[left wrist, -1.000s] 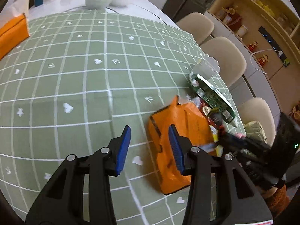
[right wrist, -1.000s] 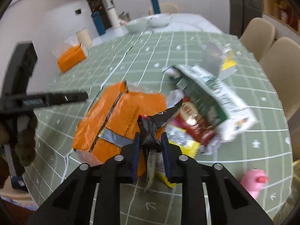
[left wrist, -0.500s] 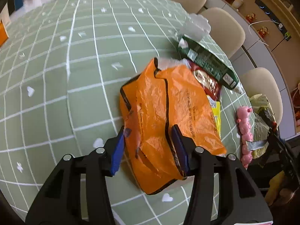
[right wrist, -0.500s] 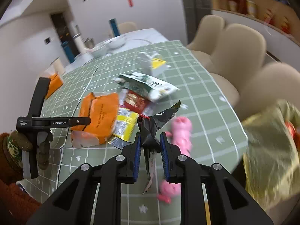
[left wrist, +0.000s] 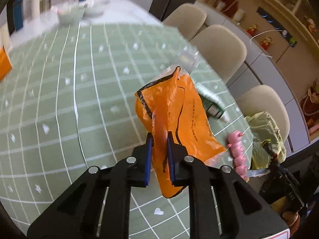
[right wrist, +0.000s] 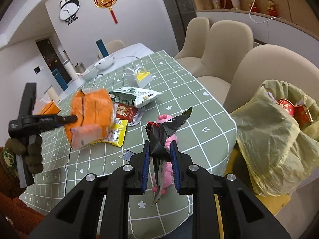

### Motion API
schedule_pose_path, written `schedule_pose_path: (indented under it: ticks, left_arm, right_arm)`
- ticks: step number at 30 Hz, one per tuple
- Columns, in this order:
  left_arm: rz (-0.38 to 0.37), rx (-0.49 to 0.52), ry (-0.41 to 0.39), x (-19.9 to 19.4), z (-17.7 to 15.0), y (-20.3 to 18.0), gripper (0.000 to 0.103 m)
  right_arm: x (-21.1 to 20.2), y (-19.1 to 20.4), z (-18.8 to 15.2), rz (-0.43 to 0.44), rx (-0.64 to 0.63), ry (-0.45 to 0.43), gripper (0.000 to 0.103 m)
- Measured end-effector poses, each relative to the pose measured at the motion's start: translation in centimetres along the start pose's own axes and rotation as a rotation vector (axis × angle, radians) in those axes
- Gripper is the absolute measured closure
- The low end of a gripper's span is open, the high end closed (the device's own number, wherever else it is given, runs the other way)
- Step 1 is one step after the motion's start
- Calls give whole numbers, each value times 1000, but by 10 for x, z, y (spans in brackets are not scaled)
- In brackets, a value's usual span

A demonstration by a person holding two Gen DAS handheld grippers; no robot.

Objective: Collect trash
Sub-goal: 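Lift the orange bag and black wrapper and carry both over the lined bin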

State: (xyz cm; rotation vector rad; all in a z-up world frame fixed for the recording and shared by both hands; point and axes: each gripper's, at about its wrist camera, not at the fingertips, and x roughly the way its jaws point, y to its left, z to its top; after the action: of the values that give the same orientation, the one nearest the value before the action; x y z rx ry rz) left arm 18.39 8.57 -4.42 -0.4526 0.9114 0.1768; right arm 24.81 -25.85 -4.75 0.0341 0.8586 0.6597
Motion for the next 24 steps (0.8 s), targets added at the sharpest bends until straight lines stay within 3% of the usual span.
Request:
schedule_pose_path:
  ticks: [6,14,24]
  left_arm:
    - [-16,84,-86,-31,14,-33,90]
    - [-68,164,-120,-43,15,-79,90]
    - [-232,302,-221,-68,49,-183,90]
  right_arm:
    - [-17,-3,-5,-1,10,-40,83]
    - [-50,-17,2,-47,17,-133,83]
    - [-134,-58,43,-201,-30,-315,83]
